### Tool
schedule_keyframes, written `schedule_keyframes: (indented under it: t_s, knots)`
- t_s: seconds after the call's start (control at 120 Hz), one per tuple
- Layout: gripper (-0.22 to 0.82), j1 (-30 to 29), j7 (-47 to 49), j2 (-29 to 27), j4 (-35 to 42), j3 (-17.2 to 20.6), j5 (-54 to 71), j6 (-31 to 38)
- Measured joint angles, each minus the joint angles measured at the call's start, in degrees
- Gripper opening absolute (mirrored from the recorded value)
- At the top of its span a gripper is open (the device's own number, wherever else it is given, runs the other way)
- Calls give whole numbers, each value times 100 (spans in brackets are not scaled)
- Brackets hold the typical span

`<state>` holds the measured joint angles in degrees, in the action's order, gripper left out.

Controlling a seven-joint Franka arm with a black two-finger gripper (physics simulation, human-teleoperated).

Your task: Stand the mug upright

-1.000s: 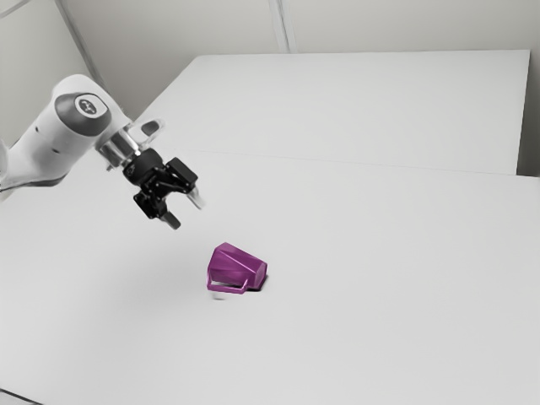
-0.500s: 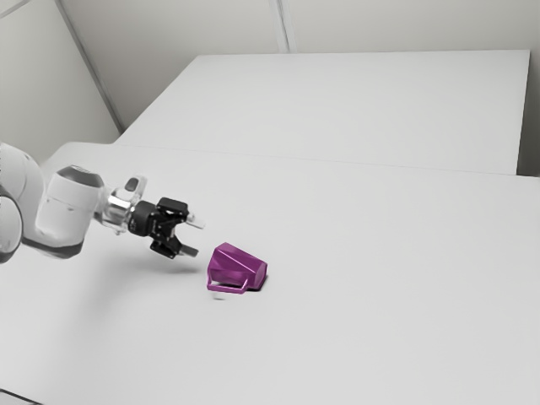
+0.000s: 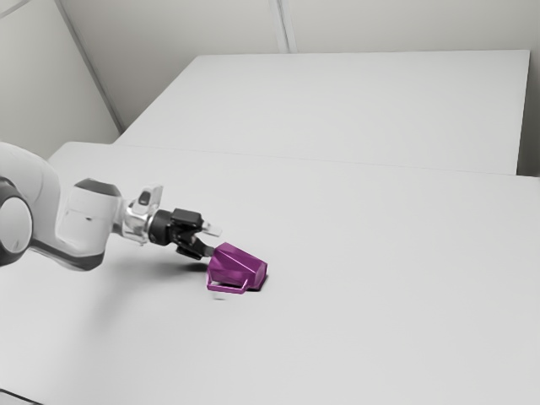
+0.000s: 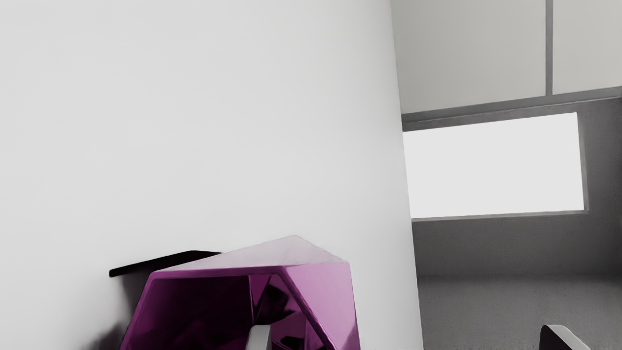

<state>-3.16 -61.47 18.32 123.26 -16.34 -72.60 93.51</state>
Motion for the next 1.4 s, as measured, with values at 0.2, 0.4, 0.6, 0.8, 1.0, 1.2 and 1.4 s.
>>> schedule_keyframes:
  t_s: [0.2, 0.4, 0.6, 0.8, 1.0, 1.2, 1.4]
  knots:
    - [60, 5, -391, -23, 171, 166, -108, 17]
    - [56, 9, -668, -8, 240, 260, -205, 70]
    - [8, 9, -831, -50, 269, 263, -222, 177]
    - [-10, 8, -930, -53, 291, 263, -220, 226]
    - [-14, 9, -916, -507, 27, 466, -9, 370]
    - [-14, -27, -346, -1536, -853, 1012, 2389, 983]
    - [-14, 191, 1159, -2966, 716, 1795, 5339, 2142]
